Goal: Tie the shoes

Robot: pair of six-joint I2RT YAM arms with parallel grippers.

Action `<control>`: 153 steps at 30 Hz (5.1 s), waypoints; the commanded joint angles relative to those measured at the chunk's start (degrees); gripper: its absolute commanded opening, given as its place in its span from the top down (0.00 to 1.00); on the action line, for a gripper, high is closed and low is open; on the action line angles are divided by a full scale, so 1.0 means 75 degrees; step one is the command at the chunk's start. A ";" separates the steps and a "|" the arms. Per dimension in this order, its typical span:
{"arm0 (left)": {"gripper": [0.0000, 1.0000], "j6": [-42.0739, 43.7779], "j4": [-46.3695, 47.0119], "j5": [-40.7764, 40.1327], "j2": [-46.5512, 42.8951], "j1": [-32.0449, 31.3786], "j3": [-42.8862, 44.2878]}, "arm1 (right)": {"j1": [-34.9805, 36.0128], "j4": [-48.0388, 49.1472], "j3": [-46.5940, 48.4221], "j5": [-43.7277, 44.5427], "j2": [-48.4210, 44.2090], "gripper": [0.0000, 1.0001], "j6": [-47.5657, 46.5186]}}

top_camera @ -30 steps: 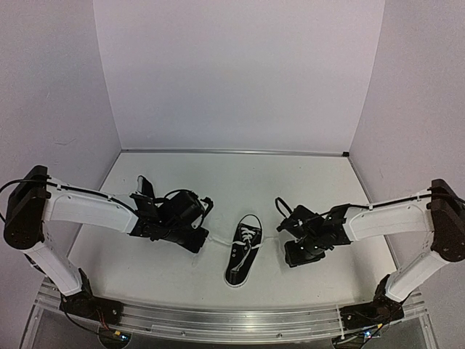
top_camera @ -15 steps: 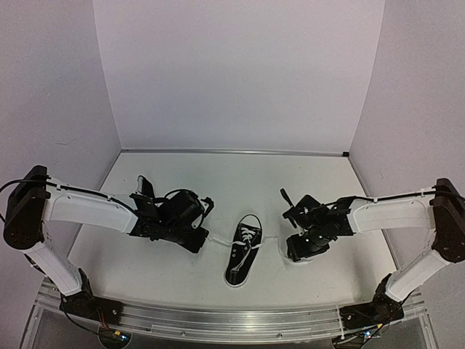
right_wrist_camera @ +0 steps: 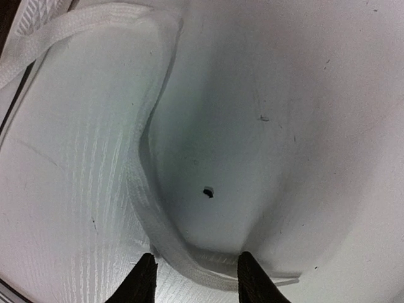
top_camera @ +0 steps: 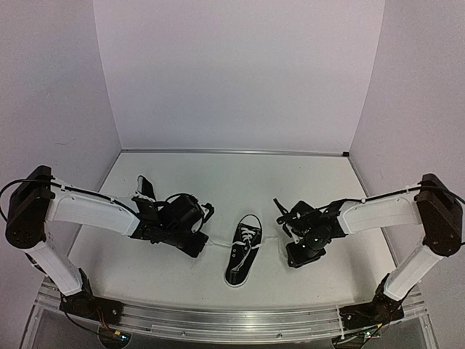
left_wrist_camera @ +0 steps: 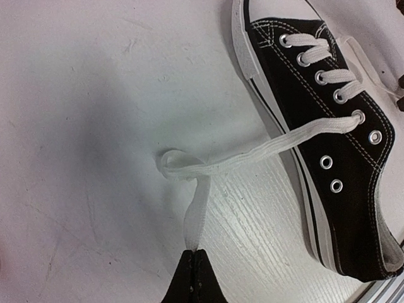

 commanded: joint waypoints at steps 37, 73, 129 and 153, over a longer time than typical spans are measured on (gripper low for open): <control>1.00 -0.0111 0.0288 0.0453 -0.0177 0.0256 -0.0998 | -0.0015 -0.0328 0.1245 -0.0121 -0.3835 1.00 0.0612; 1.00 0.1124 0.0867 0.2316 -0.4332 -0.0718 -0.2413 | 0.1135 0.2061 0.7154 -0.3098 0.3806 0.59 0.0522; 1.00 -0.7222 0.4509 0.0337 0.1253 0.0473 0.0636 | 0.0457 0.2379 0.2243 -0.2046 0.0994 0.66 -0.1543; 1.00 -0.7603 0.5067 0.0590 0.1485 0.0596 0.0469 | 0.0711 0.1815 0.2431 -0.1508 0.1273 0.78 -0.2105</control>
